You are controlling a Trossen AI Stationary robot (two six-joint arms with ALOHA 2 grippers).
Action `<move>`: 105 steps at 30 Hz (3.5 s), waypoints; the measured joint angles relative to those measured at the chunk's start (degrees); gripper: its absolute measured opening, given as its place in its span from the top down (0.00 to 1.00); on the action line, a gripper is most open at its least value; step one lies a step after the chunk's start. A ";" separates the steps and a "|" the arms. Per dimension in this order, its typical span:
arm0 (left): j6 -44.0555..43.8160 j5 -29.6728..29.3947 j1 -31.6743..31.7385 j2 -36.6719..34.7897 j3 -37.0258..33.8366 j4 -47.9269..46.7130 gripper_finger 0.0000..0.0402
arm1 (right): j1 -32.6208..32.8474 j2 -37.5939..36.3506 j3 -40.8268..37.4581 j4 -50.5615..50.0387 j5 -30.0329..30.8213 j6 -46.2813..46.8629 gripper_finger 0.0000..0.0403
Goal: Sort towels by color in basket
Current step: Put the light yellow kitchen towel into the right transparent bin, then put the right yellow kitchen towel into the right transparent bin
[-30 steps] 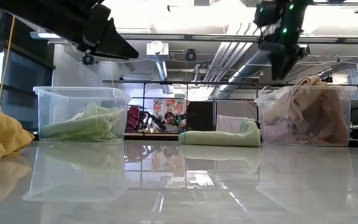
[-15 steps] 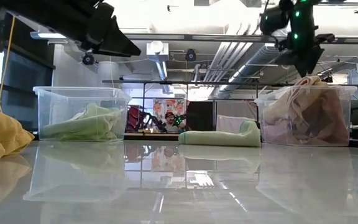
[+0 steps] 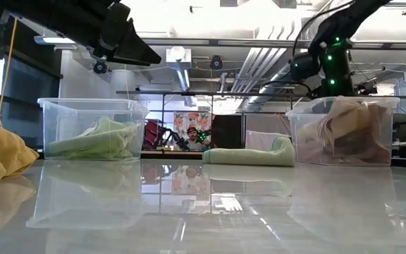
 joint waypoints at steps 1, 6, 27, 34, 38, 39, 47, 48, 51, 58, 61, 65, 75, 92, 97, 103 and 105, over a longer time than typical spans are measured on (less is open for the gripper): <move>0.00 0.02 0.00 0.00 0.00 0.08 0.40 | 0.16 -0.10 -0.02 0.02 0.25 -0.64 0.76; 0.02 0.02 0.00 0.00 0.00 0.46 0.40 | 0.98 -1.13 2.38 -2.58 0.60 -3.54 0.76; -0.93 0.46 -0.20 0.02 0.00 1.31 0.40 | 53.35 -29.38 -10.35 26.32 -7.47 12.34 0.76; 2.86 0.46 0.11 0.02 0.00 6.22 0.40 | 76.18 -20.92 -20.01 45.00 -14.99 16.14 0.79; 5.63 1.27 0.15 0.03 0.00 8.58 0.40 | 81.22 -13.49 -22.53 50.40 -16.78 24.17 0.79; 6.24 1.33 0.26 0.03 0.00 8.94 0.40 | 81.30 -11.63 -22.51 50.69 -17.42 26.17 0.79; 6.49 1.33 0.44 0.04 0.00 9.31 0.40 | 82.60 1.00 -17.97 51.03 -34.40 33.83 0.64; 6.45 1.34 0.44 0.03 0.00 9.29 0.40 | 83.03 2.18 -17.22 50.80 -36.18 33.87 0.61; 6.06 2.11 0.44 0.03 0.00 9.10 0.40 | 85.11 4.77 -14.84 50.75 -38.57 33.93 0.51; 5.07 3.45 0.42 0.99 0.00 8.96 0.40 | 93.67 9.91 -10.01 44.10 -35.12 27.56 0.46; 5.19 3.44 0.55 2.77 0.00 10.40 0.40 | 97.11 12.93 -9.61 42.04 -33.84 27.44 0.49; 7.17 3.45 0.96 6.05 0.00 14.60 0.40 | 101.48 16.42 -9.15 41.16 -27.03 27.57 0.54; 11.52 8.16 1.95 9.77 0.00 21.35 0.40 | 102.77 19.15 -10.12 32.86 10.79 30.87 0.75; 11.64 8.37 1.92 9.75 0.00 22.56 0.40 | 95.95 11.34 -12.89 36.68 21.49 46.66 0.99; 11.61 8.69 1.92 9.72 0.00 23.50 0.40 | 96.06 4.62 -12.85 36.92 18.85 47.44 0.91; 11.58 10.32 1.92 9.73 0.00 23.52 0.40 | 96.11 3.45 -12.78 36.39 15.70 48.15 0.64; 11.58 10.32 1.92 9.73 0.00 23.71 0.40 | 96.11 4.60 -12.78 36.18 15.01 48.49 0.56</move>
